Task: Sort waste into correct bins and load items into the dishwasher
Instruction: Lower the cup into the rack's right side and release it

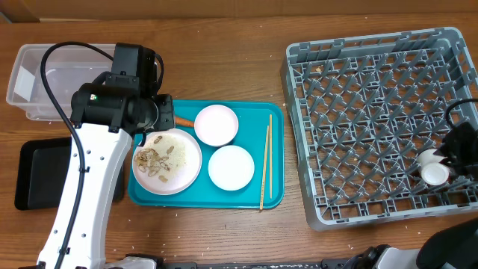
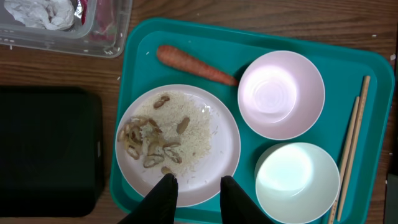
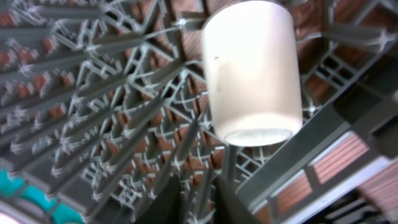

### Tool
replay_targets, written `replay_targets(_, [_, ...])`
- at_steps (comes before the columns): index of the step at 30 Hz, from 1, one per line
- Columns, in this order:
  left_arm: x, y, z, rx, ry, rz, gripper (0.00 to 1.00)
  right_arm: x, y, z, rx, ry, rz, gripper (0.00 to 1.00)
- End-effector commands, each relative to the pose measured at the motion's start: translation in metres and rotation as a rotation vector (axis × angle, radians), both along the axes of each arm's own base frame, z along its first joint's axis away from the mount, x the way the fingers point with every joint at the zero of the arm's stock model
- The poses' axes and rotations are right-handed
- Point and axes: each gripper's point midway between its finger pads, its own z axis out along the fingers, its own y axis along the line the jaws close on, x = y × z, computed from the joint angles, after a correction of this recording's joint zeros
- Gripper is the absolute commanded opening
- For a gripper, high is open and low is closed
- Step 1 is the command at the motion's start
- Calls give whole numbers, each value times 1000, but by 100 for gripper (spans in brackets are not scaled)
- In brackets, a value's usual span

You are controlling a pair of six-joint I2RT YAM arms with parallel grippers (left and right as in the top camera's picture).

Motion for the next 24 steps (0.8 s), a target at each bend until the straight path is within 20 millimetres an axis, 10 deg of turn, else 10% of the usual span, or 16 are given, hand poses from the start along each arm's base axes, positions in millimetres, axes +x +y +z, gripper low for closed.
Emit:
replay_targets(1, [1,-1,4,-10,-11,4,26,-7,-4,-15,-22,33,-7,12])
replay_targets(24, [0,-1,3,-8,-7,4,26,-4,-24,-41,-116,37,-49,7])
